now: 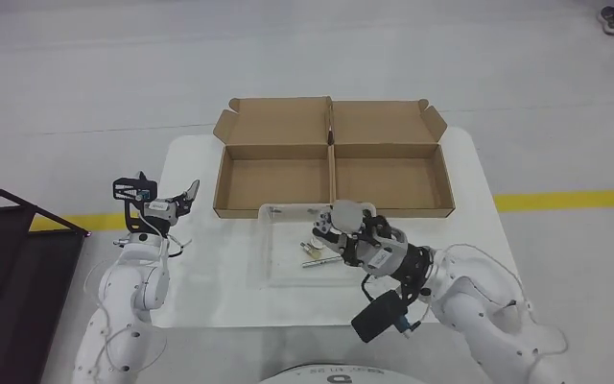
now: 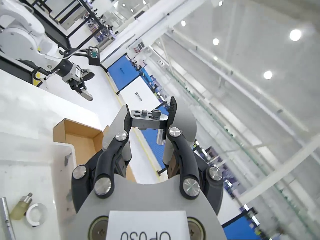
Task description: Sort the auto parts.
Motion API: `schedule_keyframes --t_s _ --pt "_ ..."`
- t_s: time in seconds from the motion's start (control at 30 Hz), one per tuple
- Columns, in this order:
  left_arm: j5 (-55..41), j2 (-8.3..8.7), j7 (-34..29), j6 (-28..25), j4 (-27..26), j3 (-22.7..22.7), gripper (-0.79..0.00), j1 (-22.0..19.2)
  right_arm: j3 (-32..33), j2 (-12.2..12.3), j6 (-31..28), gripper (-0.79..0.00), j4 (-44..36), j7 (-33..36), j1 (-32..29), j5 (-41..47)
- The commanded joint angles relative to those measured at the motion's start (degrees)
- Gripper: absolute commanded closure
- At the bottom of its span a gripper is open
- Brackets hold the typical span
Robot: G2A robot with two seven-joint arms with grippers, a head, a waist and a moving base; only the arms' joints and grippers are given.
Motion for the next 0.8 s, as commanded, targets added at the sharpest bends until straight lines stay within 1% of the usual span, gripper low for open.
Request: schedule_keyframes --t_s 0.0,0.2,0.37,0.47,0.6,0.77 --pt "0.0 0.00 0.0 0.0 0.0 0.0 -0.785 0.0 -0.1 0.1 1.3 0.000 0.5 -2.5 0.0 -3.8" --pt "0.0 0.00 0.0 0.0 0.0 0.0 -0.785 0.0 0.6 0.3 3.6 0.000 1.6 -6.0 -0.6 -5.1" --pt "0.0 0.00 0.0 0.0 0.0 0.0 -0.785 0.0 2.3 0.4 5.0 0.000 2.3 -9.5 -1.4 -2.1" --pt "0.0 0.00 0.0 0.0 0.0 0.0 -0.785 0.0 4.3 0.5 6.7 0.000 3.1 -13.6 -2.4 2.8" --pt "0.0 0.00 0.0 0.0 0.0 0.0 -0.785 0.0 7.4 0.6 9.1 0.000 3.3 -19.5 -5.6 10.6" --pt "0.0 0.00 0.0 0.0 0.0 0.0 -0.785 0.0 9.4 0.7 9.4 0.000 3.3 -24.6 -8.1 15.5"
